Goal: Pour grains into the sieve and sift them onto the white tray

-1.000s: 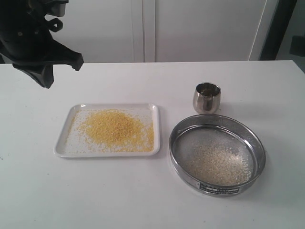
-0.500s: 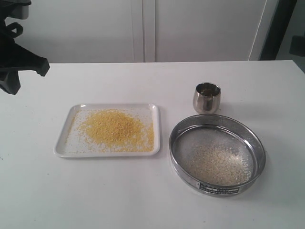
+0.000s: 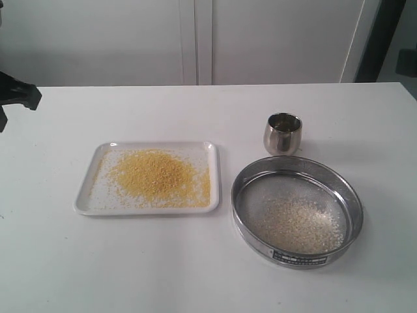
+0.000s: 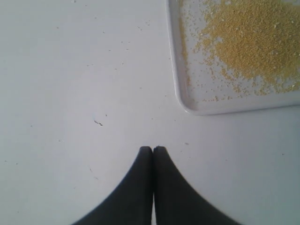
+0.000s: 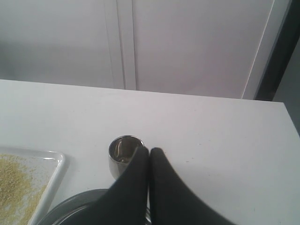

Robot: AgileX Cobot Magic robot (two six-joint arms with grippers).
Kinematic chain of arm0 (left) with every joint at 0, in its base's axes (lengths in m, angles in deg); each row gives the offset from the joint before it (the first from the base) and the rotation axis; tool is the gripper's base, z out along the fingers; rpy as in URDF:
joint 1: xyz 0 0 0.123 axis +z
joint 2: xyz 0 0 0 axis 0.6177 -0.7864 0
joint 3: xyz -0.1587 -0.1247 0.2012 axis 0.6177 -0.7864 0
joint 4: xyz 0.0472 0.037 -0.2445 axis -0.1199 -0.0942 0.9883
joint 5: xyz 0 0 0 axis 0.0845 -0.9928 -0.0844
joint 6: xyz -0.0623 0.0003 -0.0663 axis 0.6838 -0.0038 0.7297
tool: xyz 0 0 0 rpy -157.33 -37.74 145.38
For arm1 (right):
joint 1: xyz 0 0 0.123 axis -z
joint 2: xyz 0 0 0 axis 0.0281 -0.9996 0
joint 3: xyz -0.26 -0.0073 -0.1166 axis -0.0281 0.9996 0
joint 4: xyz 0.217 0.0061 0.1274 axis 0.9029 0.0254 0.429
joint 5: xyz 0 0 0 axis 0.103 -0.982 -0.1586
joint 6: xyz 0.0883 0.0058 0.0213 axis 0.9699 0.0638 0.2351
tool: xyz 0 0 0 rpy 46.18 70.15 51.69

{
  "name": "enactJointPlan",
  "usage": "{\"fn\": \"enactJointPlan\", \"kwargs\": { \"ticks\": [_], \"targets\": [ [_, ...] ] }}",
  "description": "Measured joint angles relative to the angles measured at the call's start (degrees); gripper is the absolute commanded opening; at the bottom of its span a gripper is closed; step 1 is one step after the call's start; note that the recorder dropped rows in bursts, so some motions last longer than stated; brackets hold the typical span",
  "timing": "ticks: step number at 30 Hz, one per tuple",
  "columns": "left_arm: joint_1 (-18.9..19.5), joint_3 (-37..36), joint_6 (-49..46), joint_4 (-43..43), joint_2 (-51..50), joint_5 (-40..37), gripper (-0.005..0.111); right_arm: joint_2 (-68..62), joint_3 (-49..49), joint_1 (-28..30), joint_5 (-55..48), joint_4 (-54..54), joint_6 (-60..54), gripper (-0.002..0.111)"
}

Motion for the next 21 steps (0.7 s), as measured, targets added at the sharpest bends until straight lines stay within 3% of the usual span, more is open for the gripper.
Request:
{"fn": "enactJointPlan", "kwargs": {
  "ticks": [5, 21],
  "targets": [
    [0.5, -2.4, 0.0, 0.4, 2.0, 1.9, 0.0, 0.0, 0.0, 0.0, 0.0, 0.0, 0.0, 0.0],
    [8.3, -12.3, 0.0, 1.0, 11.7, 5.9, 0.0, 0.0, 0.0, 0.0, 0.0, 0.0, 0.0, 0.0]
  ]
}}
